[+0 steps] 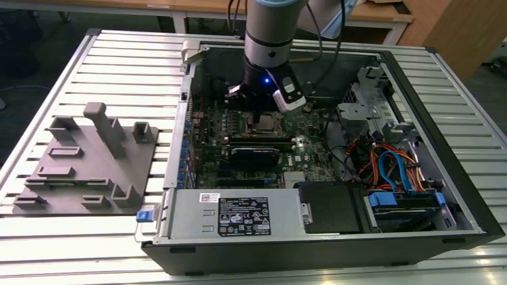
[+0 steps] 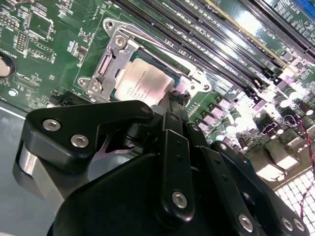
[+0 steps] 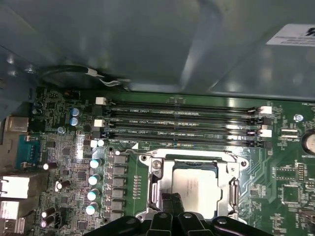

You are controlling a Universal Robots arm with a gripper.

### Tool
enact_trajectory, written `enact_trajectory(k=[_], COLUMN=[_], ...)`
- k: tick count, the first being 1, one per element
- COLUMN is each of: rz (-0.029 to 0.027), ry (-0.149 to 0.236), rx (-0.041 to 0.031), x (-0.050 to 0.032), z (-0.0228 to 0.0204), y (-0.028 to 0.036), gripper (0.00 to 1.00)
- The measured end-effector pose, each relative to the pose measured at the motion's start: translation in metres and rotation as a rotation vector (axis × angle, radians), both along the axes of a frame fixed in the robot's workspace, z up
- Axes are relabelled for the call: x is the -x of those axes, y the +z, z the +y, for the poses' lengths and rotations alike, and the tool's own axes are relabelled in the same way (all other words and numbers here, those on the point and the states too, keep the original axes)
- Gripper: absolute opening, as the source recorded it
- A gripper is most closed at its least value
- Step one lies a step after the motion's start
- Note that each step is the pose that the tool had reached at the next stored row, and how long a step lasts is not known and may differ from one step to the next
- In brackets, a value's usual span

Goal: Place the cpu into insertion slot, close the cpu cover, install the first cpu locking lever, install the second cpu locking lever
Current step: 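Close the cpu cover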

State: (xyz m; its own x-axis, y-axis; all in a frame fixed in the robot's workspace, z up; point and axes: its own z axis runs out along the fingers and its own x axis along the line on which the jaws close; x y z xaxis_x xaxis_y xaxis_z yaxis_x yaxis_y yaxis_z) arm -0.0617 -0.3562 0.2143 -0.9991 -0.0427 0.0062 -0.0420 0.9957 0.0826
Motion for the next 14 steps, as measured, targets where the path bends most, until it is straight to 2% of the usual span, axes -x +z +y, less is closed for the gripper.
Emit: enact_trajectory(k=[11,14], rz=[0.0095,0.0143], ry=[0.0,0.0], rx=[0.0,0.0], x=[0.001,0.0011], z=[0.0,0.0], y=[-0.0102,-0.0127], gripper=[0.1,0.1])
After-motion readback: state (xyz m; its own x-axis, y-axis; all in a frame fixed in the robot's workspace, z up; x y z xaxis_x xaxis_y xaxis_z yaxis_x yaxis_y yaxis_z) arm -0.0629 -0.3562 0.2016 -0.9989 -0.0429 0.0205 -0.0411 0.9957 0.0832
